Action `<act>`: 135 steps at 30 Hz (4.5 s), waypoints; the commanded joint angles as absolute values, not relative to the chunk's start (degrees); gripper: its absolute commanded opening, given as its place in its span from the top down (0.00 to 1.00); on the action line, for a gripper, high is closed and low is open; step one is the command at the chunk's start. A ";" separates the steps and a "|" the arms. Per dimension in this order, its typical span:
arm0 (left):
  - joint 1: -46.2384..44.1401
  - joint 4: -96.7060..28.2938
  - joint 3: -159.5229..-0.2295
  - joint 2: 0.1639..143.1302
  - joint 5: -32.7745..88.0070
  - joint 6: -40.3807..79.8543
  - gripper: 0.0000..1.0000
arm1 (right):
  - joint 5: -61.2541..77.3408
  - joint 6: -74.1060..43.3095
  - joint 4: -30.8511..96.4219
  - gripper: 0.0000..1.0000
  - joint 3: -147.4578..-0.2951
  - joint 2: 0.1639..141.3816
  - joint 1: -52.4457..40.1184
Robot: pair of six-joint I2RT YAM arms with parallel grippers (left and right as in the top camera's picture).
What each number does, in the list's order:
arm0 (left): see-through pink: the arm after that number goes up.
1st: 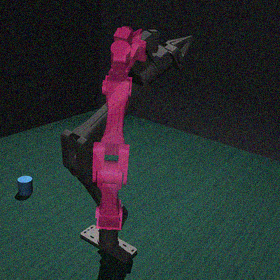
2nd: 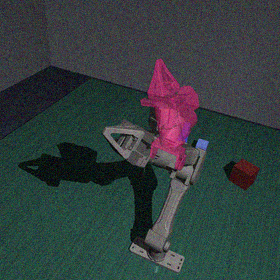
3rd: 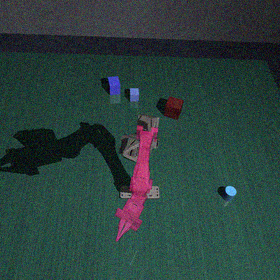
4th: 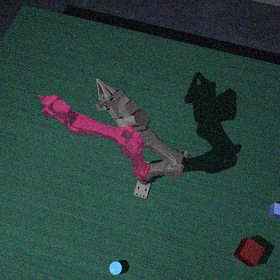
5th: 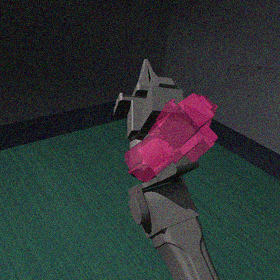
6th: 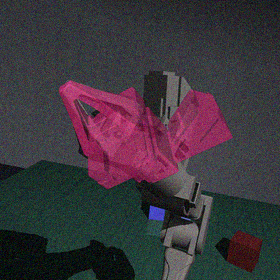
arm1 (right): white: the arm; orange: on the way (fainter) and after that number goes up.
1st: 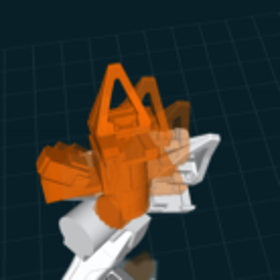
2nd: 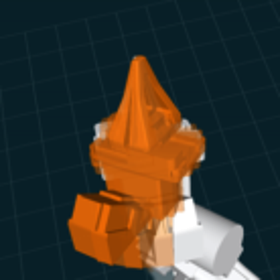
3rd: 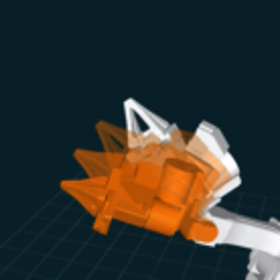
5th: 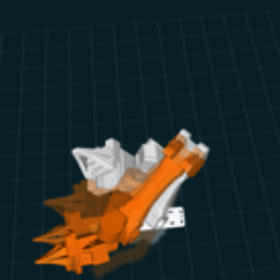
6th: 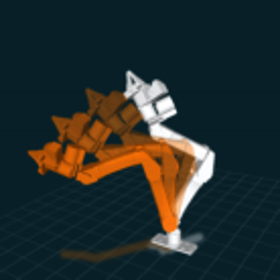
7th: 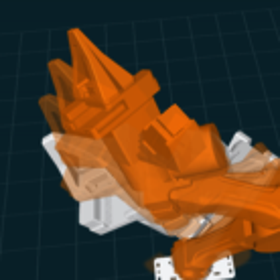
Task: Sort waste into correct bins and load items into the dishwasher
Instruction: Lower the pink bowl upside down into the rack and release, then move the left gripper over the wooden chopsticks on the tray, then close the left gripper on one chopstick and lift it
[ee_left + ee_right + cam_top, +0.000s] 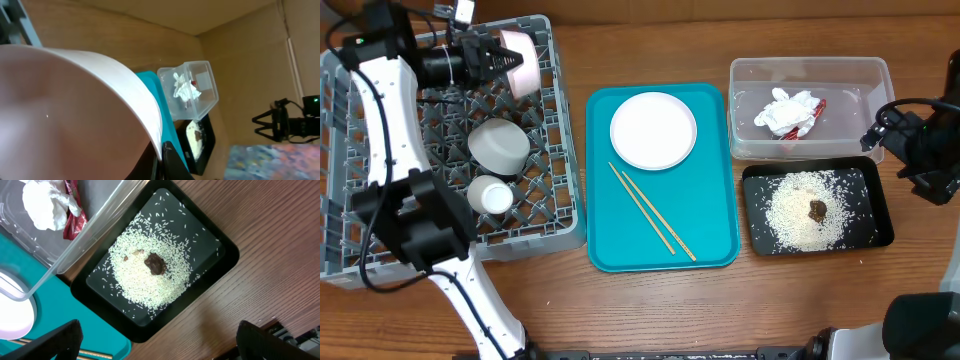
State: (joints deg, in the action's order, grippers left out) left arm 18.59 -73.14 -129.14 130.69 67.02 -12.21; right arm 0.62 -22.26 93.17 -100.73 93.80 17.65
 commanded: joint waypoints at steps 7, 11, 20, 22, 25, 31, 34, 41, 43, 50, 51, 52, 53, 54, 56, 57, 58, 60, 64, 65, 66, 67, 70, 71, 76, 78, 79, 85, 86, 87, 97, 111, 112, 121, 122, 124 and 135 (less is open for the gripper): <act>22.20 -73.25 -129.43 137.80 71.35 -13.34 0.96 | 0.05 -22.35 93.17 0.00 -102.28 93.01 17.76; 23.83 -74.35 -129.43 138.45 69.47 -13.37 0.96 | 0.05 -22.35 93.19 0.00 -102.28 93.01 17.76; 27.92 -78.78 -129.43 138.39 59.53 -13.37 0.56 | 0.05 -22.35 93.19 0.00 -102.28 93.01 17.76; 28.75 -79.26 -129.45 138.30 59.55 -13.37 0.54 | 0.05 -22.35 93.23 0.00 -102.28 93.01 17.76; 30.11 -79.75 -129.56 137.71 59.57 -13.37 0.50 | 0.05 -22.35 93.34 0.00 -102.28 93.01 17.76; 30.83 -80.86 -129.58 132.22 57.84 -15.46 0.00 | 0.05 -22.35 93.32 0.00 -102.28 93.01 17.76; 29.74 -81.58 -129.58 127.24 51.70 -15.09 0.00 | 0.05 -22.35 93.36 0.00 -102.28 93.01 17.76; 24.08 -84.38 -129.58 115.33 25.87 -1.61 0.00 | 0.05 -22.35 93.32 0.00 -102.28 93.01 17.76; 22.06 -87.15 -129.58 113.08 20.80 -0.25 0.00 | 0.05 -22.35 93.32 0.00 -102.28 93.01 17.76; 15.88 -96.84 -129.32 109.65 10.94 3.09 0.00 | 0.05 -22.35 93.36 0.00 -102.28 93.01 17.76; 15.20 -96.82 -128.88 109.08 10.94 3.40 0.00 | 0.05 -22.35 93.36 0.00 -102.28 93.01 17.76; 14.31 -96.82 -128.35 108.42 10.44 4.14 0.00 | 0.05 -22.35 93.38 0.00 -102.28 93.01 17.76; 13.37 -96.84 -127.70 107.63 9.26 4.97 0.00 | 0.05 -22.35 93.41 0.00 -102.28 93.01 17.76; 12.43 -96.84 -126.32 106.34 7.84 5.28 0.00 | 0.05 -22.35 93.51 0.00 -102.28 93.01 17.76; 10.35 -96.82 -120.36 101.56 4.10 7.44 0.00 | 0.05 -22.35 93.60 0.00 -102.28 93.01 17.76; 9.61 -96.82 -117.36 99.20 3.27 8.14 0.00 | 0.05 -22.35 93.58 0.00 -102.28 93.01 17.76; 8.84 -96.82 -113.84 96.40 2.68 8.88 0.00 | 0.05 -22.35 93.58 0.00 -102.28 93.01 17.76; 7.42 -96.77 -106.98 90.54 1.34 11.27 0.00 | 0.05 -22.35 93.60 0.00 -102.28 93.01 17.76; 3.25 -88.38 -93.58 77.32 0.91 13.13 0.00 | 0.08 -22.35 93.54 0.00 -102.28 93.01 17.76; 2.13 -85.60 -90.96 74.67 1.19 13.10 0.00 | 0.08 -22.35 93.51 0.00 -102.28 93.01 17.76; 0.58 -82.08 -87.94 71.75 2.00 13.13 0.00 | 0.08 -22.35 93.51 0.00 -102.28 93.01 17.76; -1.04 -78.56 -85.27 69.38 3.01 13.10 0.00 | 0.08 -22.35 93.54 0.00 -102.28 93.01 17.76; -5.78 -69.41 -79.05 65.54 6.02 12.88 0.00 | 0.08 -22.35 93.58 0.00 -102.28 93.01 17.76; -7.57 -66.70 -77.21 65.08 7.07 12.51 0.01 | 0.08 -22.35 93.56 0.00 -102.28 93.01 17.76; -16.45 -56.05 -69.78 69.65 7.09 11.57 0.00 | 0.08 -22.35 93.36 0.00 -102.28 93.01 17.76; -18.59 -54.19 -68.86 73.25 6.87 10.55 0.00 | 0.08 -22.35 93.38 0.00 -102.28 93.01 17.76; -19.38 -53.60 -68.82 75.24 6.90 10.09 0.02 | 0.08 -22.35 93.36 0.00 -102.28 93.01 17.76; -21.56 -53.45 -68.82 87.31 6.94 10.37 0.18 | 0.05 -22.33 93.38 0.00 -102.28 93.01 17.76; -21.52 -54.15 -68.82 88.40 6.94 10.39 0.23 | 0.05 -22.33 93.38 0.00 -102.28 93.01 17.76; -21.39 -55.51 -68.82 90.04 6.92 10.70 0.27 | 0.08 -22.33 93.38 0.00 -102.28 93.01 17.76; -21.37 -64.49 -68.84 95.02 1.06 14.83 0.30 | 0.05 -22.33 93.36 0.00 -102.28 93.01 17.76; -21.37 -69.36 -68.84 95.02 -4.71 19.20 0.31 | 0.05 -22.33 93.36 0.00 -102.28 93.01 17.76; -21.34 -69.67 -68.84 95.02 -4.99 19.68 0.31 | 0.05 -22.33 93.36 0.00 -102.28 93.01 17.76; -21.47 -66.13 -69.97 95.02 5.85 19.88 0.09 | 0.08 -22.33 93.38 0.00 -102.28 93.01 17.76; -21.58 -65.04 -70.28 95.02 9.08 20.99 0.00 | 0.05 -22.33 93.38 0.00 -102.28 93.01 17.76; -22.20 -62.33 -70.35 95.02 13.43 23.05 0.00 | 0.05 -22.33 93.38 0.00 -102.28 93.01 17.76; -30.13 -53.30 -70.22 95.18 12.36 40.58 0.00 | 0.05 -22.11 93.34 0.00 -102.28 93.01 17.76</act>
State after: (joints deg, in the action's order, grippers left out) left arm -28.16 -54.33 -69.14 94.80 11.40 35.35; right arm 0.62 -22.22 93.65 -101.03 93.80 17.63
